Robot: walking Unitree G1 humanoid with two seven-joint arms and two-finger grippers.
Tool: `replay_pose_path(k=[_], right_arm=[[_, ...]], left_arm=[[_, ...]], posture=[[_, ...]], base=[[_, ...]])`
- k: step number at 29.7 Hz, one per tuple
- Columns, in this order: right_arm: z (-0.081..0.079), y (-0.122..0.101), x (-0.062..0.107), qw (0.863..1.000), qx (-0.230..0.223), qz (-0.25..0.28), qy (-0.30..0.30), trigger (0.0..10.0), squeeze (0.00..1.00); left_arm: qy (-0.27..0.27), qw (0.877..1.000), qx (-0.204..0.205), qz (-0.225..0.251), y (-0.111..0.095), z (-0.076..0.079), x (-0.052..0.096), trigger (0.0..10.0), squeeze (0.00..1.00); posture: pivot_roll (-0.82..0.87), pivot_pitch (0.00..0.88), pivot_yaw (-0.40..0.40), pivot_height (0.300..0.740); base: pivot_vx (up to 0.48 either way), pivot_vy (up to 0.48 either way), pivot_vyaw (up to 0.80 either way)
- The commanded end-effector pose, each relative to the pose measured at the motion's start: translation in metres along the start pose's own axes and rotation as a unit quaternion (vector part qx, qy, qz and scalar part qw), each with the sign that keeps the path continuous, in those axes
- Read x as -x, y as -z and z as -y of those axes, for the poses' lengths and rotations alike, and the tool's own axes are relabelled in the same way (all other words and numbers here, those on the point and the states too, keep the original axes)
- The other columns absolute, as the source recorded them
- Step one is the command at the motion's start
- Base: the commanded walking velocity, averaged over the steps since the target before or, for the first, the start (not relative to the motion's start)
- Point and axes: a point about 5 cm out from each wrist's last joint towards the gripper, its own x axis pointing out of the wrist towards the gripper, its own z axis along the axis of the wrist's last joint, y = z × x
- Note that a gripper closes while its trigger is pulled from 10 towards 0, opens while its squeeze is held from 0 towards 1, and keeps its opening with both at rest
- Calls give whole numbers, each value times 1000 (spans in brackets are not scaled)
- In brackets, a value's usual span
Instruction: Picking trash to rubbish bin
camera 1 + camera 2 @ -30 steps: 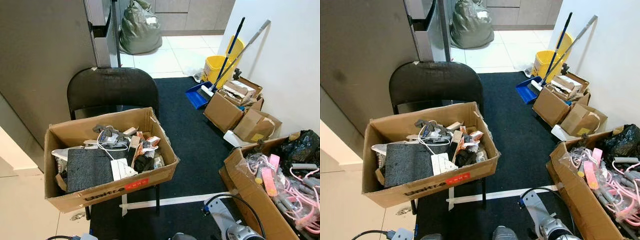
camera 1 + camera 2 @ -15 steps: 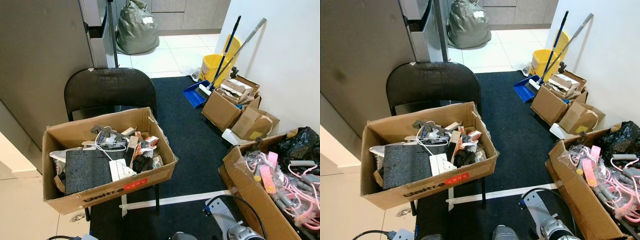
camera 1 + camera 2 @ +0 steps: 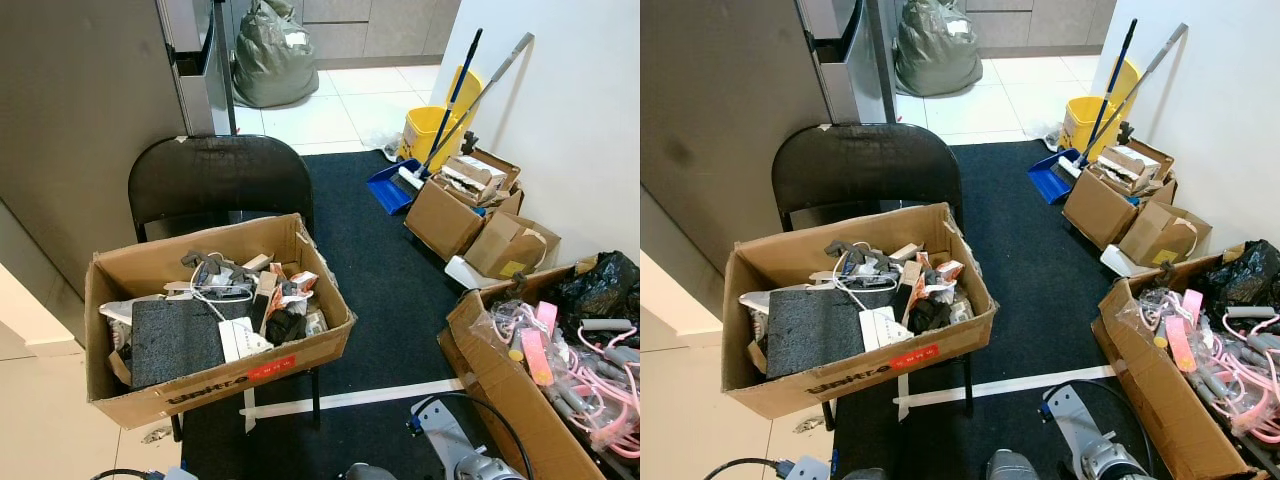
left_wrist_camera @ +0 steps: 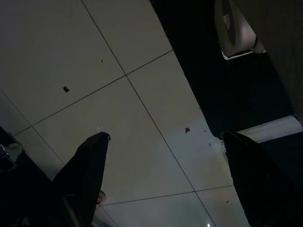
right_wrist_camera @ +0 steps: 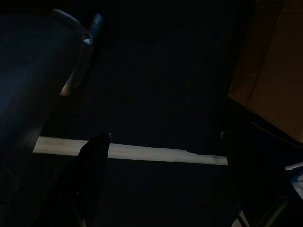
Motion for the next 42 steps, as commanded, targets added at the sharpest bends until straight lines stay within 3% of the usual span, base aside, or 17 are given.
replay_pose_path(k=[1, 26, 42], right_arm=[[0, -2, 0, 1000, -2, 2, -1, 10000, 0], [-10, -6, -1, 1000, 15, 4, -18, 10000, 0], [-12, -8, -1, 999, 30, 1, -25, 10000, 0]], left_arm=[[-8, 999, -2, 45, -26, -7, -1, 10000, 0], [-12, 999, 27, 35, -16, -10, -1, 10000, 0], [-9, 998, 58, 24, -9, -2, 0, 10000, 0]], posture=[[-22, 0, -12, 740], [34, 0, -18, 740], [64, 3, -43, 740]], base=[[0, 0, 0], [0, 0, 0], [0, 0, -764]])
